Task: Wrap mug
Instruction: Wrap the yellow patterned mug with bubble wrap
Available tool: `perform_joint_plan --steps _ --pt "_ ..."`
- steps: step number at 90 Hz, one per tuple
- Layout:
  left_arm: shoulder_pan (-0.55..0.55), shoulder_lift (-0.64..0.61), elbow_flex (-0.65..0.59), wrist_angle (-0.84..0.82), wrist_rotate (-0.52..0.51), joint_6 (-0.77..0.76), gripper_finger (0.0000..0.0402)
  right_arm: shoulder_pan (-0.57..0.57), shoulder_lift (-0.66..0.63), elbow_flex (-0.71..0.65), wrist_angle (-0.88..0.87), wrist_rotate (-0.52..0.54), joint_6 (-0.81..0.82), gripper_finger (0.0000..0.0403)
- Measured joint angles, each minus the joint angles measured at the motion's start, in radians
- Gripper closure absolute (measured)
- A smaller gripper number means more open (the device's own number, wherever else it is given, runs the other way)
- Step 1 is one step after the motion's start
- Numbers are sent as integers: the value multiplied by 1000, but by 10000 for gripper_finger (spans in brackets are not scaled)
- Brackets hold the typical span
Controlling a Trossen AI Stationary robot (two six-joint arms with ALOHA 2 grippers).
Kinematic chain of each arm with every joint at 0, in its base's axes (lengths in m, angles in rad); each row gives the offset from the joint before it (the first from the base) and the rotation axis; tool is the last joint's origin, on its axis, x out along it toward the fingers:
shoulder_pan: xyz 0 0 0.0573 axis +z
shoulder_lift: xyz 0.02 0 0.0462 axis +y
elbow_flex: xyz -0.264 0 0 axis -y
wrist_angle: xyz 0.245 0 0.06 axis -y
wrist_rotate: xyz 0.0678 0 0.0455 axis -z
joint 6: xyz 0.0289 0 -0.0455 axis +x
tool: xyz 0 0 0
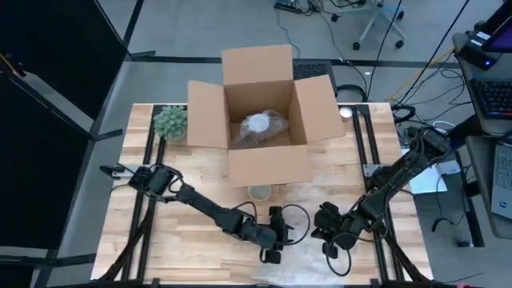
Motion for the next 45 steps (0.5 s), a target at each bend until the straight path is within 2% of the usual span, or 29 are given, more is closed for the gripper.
perform_joint_plan --steps 16,32,38,45 --pt "-1 0 1 6 44 -1 235 0 0 39 -2 45 -52 403" --pt "5 0 1 12 57 -6 238 -12 0 47 0 47 -61 403" --pt "6 0 1 8 73 -9 260 -14 0 47 0 46 -53 403" --pt "6 0 1 -1 74 -9 320 -19 -1 47 -3 40 -34 403"
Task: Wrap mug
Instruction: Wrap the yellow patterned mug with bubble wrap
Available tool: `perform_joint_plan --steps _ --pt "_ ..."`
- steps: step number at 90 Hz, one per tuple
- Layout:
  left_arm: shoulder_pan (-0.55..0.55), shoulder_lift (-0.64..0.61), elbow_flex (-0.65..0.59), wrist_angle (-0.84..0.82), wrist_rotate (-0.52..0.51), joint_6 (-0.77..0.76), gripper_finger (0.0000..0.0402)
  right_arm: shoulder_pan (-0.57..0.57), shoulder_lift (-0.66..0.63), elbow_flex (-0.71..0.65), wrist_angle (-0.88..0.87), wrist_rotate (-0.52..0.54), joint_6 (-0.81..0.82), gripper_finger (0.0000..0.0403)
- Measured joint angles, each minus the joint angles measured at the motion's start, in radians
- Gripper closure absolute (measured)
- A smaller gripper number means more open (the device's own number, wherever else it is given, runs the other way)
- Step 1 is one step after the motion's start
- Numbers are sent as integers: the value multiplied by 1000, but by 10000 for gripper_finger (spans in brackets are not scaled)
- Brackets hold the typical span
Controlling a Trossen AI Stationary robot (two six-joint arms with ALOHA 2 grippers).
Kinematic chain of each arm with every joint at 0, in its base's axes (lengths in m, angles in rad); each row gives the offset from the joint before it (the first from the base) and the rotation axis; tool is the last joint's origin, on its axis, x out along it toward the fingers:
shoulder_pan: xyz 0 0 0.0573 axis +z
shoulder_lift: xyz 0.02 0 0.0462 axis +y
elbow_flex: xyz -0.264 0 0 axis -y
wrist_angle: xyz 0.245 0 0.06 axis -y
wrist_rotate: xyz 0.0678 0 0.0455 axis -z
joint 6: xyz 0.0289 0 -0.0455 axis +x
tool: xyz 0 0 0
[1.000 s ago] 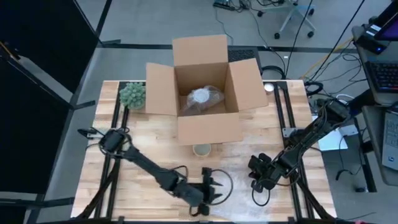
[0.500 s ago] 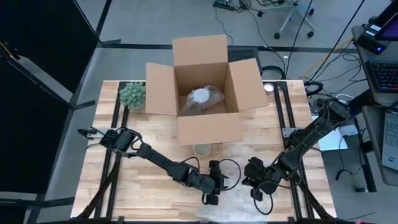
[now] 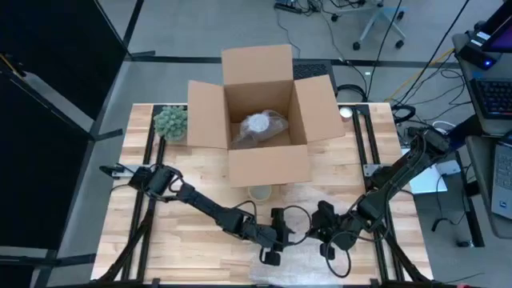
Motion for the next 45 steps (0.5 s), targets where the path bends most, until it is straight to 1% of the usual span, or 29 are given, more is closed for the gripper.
perform_joint_plan --steps 4,6,9,17,26,33,45 --pt "-2 -7 0 -12 1 0 364 -2 -8 0 -10 -3 5 403" --pt "-4 -11 0 -17 1 0 378 -5 -13 0 -17 -4 5 403" --pt "-7 -17 0 -14 2 0 387 -12 -27 0 -30 -13 6 403" --pt "-22 -54 0 -47 2 0 395 -27 -78 0 -85 -52 5 403" --pt "-48 -113 4 -124 4 8 400 -31 -146 1 -132 -53 14 403" --pt "-76 -161 8 -168 21 8 401 -30 -186 1 -177 -36 8 403" --pt "-127 -248 9 -294 21 10 401 -33 -211 1 -267 47 36 403"
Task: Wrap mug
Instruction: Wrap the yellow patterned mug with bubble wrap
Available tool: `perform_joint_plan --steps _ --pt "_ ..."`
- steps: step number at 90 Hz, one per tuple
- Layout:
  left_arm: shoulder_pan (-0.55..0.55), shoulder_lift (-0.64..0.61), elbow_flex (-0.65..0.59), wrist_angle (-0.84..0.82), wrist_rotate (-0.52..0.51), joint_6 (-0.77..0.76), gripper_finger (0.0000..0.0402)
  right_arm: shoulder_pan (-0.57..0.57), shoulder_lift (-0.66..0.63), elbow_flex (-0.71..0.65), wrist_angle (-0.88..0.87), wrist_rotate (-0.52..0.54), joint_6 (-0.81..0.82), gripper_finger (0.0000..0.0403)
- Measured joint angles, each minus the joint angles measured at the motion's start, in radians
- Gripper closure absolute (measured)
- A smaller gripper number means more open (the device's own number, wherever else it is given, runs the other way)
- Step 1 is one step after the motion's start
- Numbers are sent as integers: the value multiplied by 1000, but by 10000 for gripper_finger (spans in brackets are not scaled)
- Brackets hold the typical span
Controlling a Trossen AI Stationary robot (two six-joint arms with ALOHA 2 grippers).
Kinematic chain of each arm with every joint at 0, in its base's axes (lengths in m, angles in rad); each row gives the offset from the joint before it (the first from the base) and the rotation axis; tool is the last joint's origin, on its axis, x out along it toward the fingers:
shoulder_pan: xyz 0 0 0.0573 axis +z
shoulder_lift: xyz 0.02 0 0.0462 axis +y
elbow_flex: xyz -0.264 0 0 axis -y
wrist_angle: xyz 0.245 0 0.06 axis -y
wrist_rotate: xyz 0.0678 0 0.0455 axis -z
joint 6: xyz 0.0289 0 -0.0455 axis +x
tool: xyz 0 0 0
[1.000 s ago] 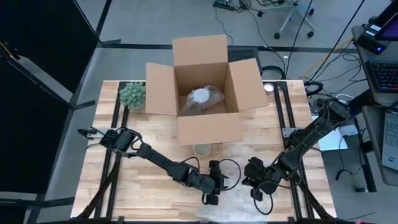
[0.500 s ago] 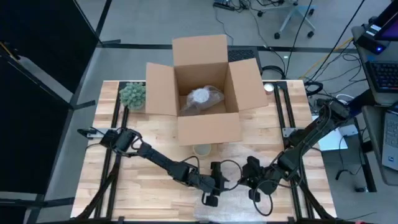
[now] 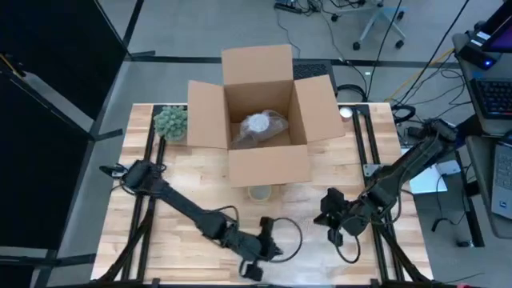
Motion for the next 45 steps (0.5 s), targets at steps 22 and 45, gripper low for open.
perform_joint_plan --steps 22,45 --pt "-71 -73 -2 -177 -3 29 401 -20 114 -70 60 32 97 403" --pt "-110 -112 -2 -233 23 69 401 -45 286 -103 114 -14 236 403"
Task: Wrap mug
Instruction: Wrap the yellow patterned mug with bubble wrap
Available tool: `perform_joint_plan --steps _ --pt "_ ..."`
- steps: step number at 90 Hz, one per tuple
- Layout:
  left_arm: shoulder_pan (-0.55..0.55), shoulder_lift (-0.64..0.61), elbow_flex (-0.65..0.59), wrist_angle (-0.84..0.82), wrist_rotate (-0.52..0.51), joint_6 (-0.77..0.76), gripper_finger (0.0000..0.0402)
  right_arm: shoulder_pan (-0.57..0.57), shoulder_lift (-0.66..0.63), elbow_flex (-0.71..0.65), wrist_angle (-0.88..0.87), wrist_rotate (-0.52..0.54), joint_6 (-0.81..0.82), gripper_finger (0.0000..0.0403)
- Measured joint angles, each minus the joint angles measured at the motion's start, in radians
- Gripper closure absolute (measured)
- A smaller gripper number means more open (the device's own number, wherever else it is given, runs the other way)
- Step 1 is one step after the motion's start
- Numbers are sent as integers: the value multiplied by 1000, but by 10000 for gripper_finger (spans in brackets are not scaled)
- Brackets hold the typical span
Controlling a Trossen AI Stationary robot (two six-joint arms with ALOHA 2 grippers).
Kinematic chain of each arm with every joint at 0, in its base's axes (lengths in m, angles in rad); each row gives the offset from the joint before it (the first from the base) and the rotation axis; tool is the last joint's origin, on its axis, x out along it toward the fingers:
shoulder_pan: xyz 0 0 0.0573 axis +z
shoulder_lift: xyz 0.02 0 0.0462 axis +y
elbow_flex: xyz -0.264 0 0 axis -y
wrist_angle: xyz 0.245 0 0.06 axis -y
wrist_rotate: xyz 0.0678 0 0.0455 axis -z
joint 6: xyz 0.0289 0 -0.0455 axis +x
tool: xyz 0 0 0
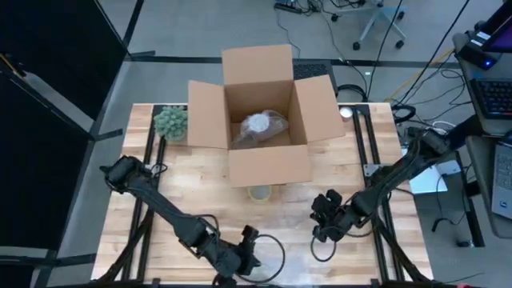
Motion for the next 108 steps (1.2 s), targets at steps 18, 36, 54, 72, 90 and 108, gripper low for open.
perform_joint_plan --steps 18,36,54,72,90,108 --pt "-61 -4 0 -196 36 -129 401 -5 78 3 -101 -46 193 403" --pt "-101 -4 -13 -442 35 -232 401 15 72 2 -187 -43 343 403" --pt "-125 -4 -16 -576 34 -290 401 50 74 28 -200 -125 437 403" --pt "-150 -4 -16 -617 74 -365 401 101 75 46 -193 -173 507 403" --pt "-134 -3 -16 -640 120 -445 402 99 75 46 -178 -174 500 403" --pt "-116 -3 -16 -766 226 -549 383 98 77 46 -172 -140 507 403"
